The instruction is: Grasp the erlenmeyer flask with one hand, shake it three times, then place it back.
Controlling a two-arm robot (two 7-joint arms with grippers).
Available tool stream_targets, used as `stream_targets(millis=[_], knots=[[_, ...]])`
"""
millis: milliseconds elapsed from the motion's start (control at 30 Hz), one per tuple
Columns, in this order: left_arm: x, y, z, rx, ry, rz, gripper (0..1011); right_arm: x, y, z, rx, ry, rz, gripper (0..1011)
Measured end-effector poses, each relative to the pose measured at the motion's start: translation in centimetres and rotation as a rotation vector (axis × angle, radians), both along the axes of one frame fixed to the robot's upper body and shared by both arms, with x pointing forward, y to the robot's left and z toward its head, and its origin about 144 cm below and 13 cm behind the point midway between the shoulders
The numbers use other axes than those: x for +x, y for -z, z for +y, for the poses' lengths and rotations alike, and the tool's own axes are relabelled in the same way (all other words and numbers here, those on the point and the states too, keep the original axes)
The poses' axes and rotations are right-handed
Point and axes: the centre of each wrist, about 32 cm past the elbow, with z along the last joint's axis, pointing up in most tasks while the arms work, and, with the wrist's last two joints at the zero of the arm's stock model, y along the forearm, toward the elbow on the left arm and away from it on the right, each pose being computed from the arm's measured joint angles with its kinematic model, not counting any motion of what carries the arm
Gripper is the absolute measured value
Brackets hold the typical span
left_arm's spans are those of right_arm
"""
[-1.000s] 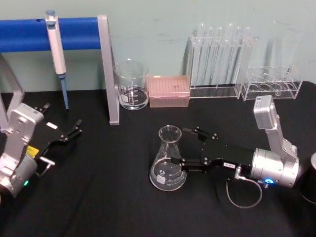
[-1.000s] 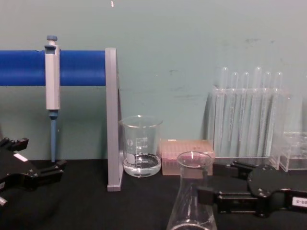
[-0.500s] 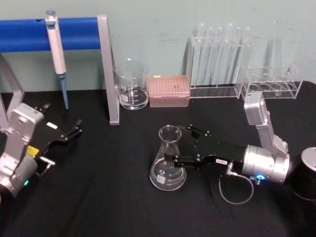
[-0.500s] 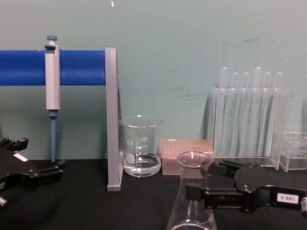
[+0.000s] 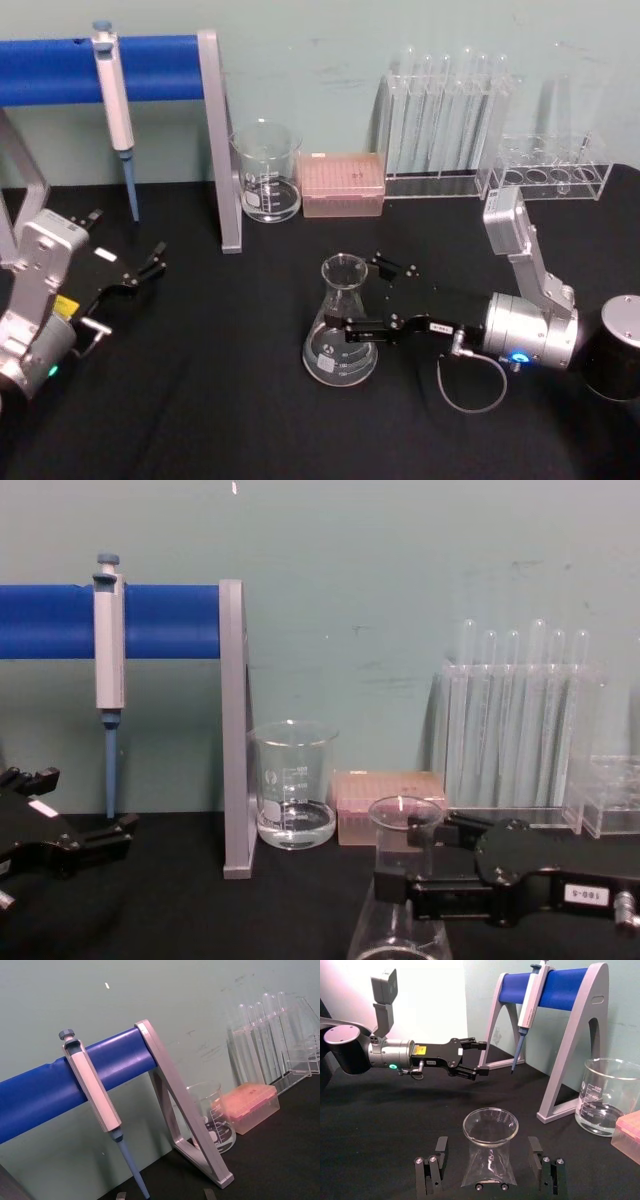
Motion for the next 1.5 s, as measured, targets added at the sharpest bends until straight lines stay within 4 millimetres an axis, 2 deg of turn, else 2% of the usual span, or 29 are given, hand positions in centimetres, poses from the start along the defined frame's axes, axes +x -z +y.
stream_targets(millis=[1500], knots=[[0.0, 0.0, 0.0, 0.0, 0.0, 0.0, 1001, 0.05, -0.11, 0.33, -0.001, 0.021, -0.014, 1000]])
